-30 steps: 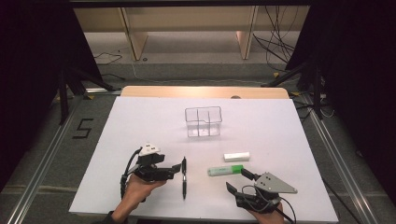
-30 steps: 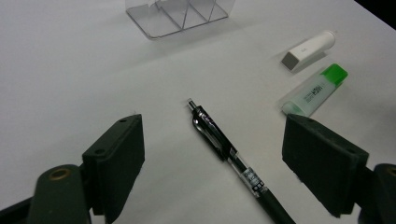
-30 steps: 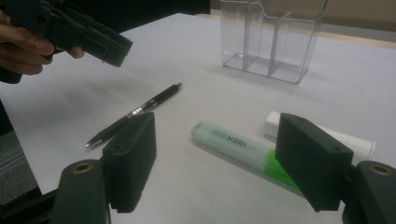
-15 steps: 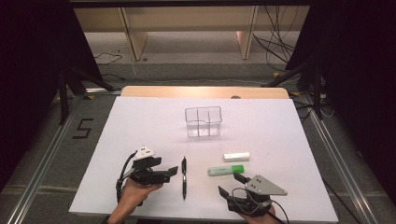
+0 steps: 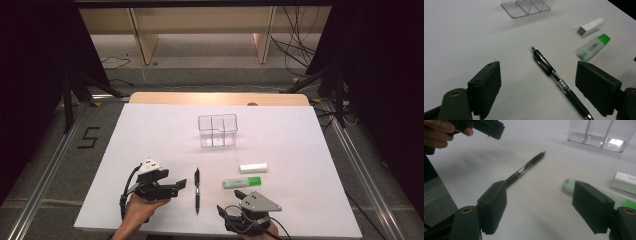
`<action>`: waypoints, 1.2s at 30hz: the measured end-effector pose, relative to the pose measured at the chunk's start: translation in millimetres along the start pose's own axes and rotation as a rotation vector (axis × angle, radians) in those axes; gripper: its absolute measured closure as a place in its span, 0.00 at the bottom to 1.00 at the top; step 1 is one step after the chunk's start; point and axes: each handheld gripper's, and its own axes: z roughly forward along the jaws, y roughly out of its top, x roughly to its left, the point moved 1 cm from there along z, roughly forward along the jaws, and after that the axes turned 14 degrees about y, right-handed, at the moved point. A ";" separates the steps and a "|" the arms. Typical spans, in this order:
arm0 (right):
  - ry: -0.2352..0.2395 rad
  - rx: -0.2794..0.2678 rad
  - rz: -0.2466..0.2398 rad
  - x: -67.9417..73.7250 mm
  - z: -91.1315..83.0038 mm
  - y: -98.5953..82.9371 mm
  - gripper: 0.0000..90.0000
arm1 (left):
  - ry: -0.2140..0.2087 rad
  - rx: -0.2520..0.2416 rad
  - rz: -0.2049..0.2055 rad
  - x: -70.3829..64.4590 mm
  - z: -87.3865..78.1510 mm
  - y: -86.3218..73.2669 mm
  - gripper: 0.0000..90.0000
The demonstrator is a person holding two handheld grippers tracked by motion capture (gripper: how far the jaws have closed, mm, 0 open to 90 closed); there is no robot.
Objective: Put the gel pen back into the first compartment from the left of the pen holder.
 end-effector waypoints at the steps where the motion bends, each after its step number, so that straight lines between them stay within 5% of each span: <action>1: -0.005 0.005 -0.002 1.1 1.3 0.7 0.32 | 0.001 -0.002 -0.003 0.5 -0.2 -0.5 0.23; 15: -0.016 0.039 0.021 20.2 37.6 12.8 0.32 | 0.045 -0.031 -0.033 11.3 -5.7 -4.1 0.22; 20: -0.017 0.078 -0.029 32.5 49.7 12.4 0.33 | 0.048 -0.026 -0.036 13.8 -7.0 -6.7 0.22; 36: -0.039 0.144 -0.033 41.9 81.9 14.6 0.39 | 0.057 -0.040 -0.046 15.9 -9.6 -9.7 0.22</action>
